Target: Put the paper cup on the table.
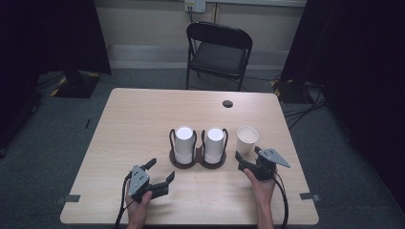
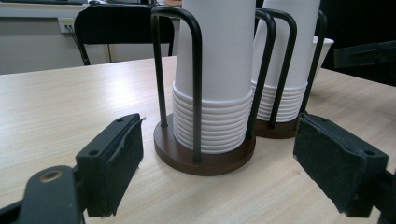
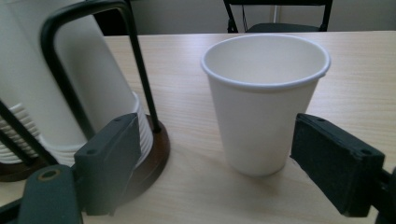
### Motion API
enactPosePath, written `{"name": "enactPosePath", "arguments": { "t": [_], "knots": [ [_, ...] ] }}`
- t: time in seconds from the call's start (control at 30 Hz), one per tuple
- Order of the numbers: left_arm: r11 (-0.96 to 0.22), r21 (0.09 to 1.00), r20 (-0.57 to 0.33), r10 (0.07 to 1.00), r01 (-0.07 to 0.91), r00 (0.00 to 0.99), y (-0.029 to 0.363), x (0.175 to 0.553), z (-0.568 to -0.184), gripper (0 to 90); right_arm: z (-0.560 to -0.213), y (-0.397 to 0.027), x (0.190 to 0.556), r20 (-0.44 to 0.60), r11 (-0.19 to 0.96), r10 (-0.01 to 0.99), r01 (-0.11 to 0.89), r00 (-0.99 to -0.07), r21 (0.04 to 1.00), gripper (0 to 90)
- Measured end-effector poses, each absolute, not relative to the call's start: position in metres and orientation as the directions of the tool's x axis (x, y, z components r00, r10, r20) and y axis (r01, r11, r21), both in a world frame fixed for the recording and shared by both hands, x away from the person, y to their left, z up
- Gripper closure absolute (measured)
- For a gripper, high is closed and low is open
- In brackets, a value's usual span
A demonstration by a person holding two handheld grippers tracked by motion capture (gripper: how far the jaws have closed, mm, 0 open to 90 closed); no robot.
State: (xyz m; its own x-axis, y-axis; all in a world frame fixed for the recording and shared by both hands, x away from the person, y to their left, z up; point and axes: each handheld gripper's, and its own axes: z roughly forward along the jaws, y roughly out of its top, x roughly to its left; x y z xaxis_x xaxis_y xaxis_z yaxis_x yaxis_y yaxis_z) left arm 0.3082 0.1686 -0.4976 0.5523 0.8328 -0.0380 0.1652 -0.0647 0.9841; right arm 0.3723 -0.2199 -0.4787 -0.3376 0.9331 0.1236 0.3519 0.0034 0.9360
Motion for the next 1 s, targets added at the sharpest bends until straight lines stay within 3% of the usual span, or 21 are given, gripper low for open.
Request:
{"name": "enactPosePath", "arguments": {
  "t": [1.0],
  "knots": [
    [-0.066, 0.981, -0.035, 0.862, 0.18, 0.506, 0.167, 0.306, -0.497, 15.4, -0.485, -0.186, 0.319, 0.075, 0.04, 0.909, 0.266, -0.41, 0.963, 20.7]
  ]
}}
